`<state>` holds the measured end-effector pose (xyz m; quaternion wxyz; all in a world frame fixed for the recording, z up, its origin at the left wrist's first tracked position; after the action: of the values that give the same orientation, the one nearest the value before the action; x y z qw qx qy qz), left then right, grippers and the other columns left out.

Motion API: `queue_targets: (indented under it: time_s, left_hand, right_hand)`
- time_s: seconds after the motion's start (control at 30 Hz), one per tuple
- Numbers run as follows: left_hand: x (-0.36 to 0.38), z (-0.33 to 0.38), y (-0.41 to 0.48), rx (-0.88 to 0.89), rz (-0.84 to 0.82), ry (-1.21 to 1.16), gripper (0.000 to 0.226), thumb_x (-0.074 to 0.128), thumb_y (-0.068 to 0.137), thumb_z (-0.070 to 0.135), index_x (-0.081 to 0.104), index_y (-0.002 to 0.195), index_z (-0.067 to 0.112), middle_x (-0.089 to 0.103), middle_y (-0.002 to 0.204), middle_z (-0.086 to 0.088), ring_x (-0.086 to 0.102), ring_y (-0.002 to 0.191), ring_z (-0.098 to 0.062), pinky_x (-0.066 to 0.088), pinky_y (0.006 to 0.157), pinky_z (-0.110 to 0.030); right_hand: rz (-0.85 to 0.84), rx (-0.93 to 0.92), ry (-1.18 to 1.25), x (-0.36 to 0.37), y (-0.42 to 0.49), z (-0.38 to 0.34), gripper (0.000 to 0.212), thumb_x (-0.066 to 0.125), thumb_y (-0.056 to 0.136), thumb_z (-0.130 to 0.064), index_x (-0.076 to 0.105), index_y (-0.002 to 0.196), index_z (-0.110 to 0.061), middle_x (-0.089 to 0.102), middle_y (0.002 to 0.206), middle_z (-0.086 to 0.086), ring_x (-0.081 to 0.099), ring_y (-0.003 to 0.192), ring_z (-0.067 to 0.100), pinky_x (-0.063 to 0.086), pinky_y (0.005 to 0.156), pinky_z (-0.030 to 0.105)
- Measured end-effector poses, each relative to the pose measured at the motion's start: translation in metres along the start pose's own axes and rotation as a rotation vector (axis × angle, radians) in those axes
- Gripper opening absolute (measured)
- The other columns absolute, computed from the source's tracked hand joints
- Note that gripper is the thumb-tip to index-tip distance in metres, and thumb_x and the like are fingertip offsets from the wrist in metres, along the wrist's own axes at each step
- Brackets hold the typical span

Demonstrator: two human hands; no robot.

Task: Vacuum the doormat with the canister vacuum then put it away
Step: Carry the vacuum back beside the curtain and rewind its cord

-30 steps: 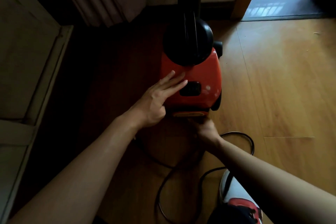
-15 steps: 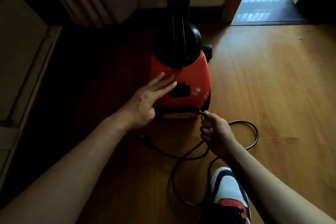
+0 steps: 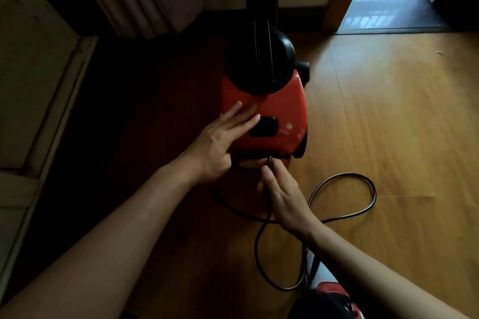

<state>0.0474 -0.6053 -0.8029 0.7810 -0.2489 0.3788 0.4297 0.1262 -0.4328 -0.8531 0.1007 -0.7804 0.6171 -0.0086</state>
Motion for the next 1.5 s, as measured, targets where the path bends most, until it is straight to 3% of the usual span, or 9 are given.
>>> queue_targets:
  time_s: [0.17,0.4,0.5,0.57,0.8,1.0,1.27,1.4,1.5]
  left_hand:
    - [0.001,0.001,0.001,-0.004,0.007,-0.014,0.1,0.042,0.066,-0.02,0.026,0.156,0.022,0.008,0.158,0.017,-0.004,0.152,-0.009,0.006,0.124,-0.042]
    - [0.001,-0.001,0.001,0.003,0.002,-0.022,0.095,0.041,0.069,-0.014,0.025,0.156,0.021,0.008,0.159,0.015,-0.004,0.152,-0.01,0.006,0.124,-0.043]
    - [0.0,0.0,0.001,-0.012,-0.005,-0.029,0.096,0.044,0.07,-0.018,0.024,0.156,0.022,0.01,0.161,0.012,-0.004,0.153,-0.01,0.007,0.125,-0.047]
    - [-0.001,0.001,0.001,-0.02,-0.015,-0.033,0.096,0.046,0.071,-0.017,0.024,0.156,0.023,0.011,0.163,0.009,-0.005,0.153,-0.01,0.008,0.125,-0.049]
    - [-0.002,0.0,0.001,-0.028,-0.018,-0.027,0.102,0.041,0.065,-0.02,0.024,0.156,0.024,0.011,0.164,0.008,-0.006,0.152,-0.008,0.006,0.125,-0.046]
    - [-0.001,-0.001,0.001,-0.022,-0.018,-0.027,0.104,0.04,0.062,-0.019,0.024,0.156,0.023,0.012,0.164,0.007,-0.005,0.152,-0.01,0.007,0.125,-0.047]
    - [-0.003,0.0,0.0,-0.022,-0.026,-0.046,0.104,0.038,0.062,-0.021,0.027,0.155,0.022,0.014,0.163,0.009,-0.003,0.152,-0.009,0.009,0.125,-0.048]
    - [-0.003,-0.002,0.0,-0.025,-0.025,-0.047,0.106,0.037,0.061,-0.024,0.027,0.155,0.024,0.012,0.162,0.011,-0.003,0.152,-0.008,0.007,0.125,-0.041]
    - [-0.002,-0.004,0.001,-0.029,-0.021,-0.046,0.107,0.037,0.063,-0.026,0.025,0.155,0.027,0.01,0.16,0.015,-0.005,0.151,-0.003,0.001,0.122,-0.027]
  right_hand:
    - [0.05,-0.126,-0.14,0.01,-0.001,-0.004,0.024,0.038,0.108,-0.023,0.055,0.123,-0.016,0.059,0.076,0.005,0.055,0.061,0.022,0.045,0.056,0.039]
    - [0.084,-0.128,-0.165,0.033,0.014,-0.01,0.021,0.039,0.107,-0.016,0.058,0.108,-0.006,0.06,0.079,-0.002,0.057,0.067,0.012,0.044,0.061,0.025]
    - [0.061,0.0,-0.062,0.041,0.017,-0.014,0.025,0.039,0.107,-0.011,0.059,0.118,-0.002,0.056,0.085,-0.01,0.057,0.08,-0.011,0.044,0.075,0.011]
    - [0.013,0.026,0.035,0.046,0.015,-0.01,0.026,0.039,0.108,-0.015,0.06,0.117,-0.003,0.062,0.093,0.0,0.06,0.091,-0.003,0.048,0.085,0.02]
    - [-0.11,0.236,0.117,0.058,0.026,0.016,0.038,0.043,0.107,-0.031,0.057,0.088,-0.001,0.052,0.066,0.006,0.048,0.053,0.016,0.037,0.049,0.03]
    - [-0.086,0.225,-0.031,0.059,0.039,0.028,0.053,0.042,0.106,-0.042,0.062,0.066,-0.013,0.059,0.057,-0.008,0.056,0.055,0.007,0.043,0.06,0.03]
    - [-0.015,0.382,-0.042,0.062,0.043,0.043,0.049,0.046,0.103,-0.045,0.062,0.066,-0.018,0.062,0.062,-0.006,0.055,0.052,0.006,0.043,0.059,0.031]
    - [-0.094,0.528,-0.15,0.018,0.04,0.066,0.034,0.053,0.099,-0.048,0.068,0.098,-0.018,0.07,0.09,-0.001,0.06,0.066,0.003,0.042,0.055,0.017]
    - [-0.034,0.413,-0.336,-0.031,0.044,0.07,0.024,0.063,0.096,-0.043,0.072,0.106,-0.022,0.073,0.1,-0.004,0.065,0.084,0.011,0.053,0.068,0.029]
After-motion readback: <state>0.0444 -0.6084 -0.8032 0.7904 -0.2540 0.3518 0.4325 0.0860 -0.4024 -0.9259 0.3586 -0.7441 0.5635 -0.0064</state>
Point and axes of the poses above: each hand's wrist, its own y-axis towards the middle knuckle, its own x-axis out of the palm, z = x × y, the point moved 2 cm from there along y, towards the middle knuckle
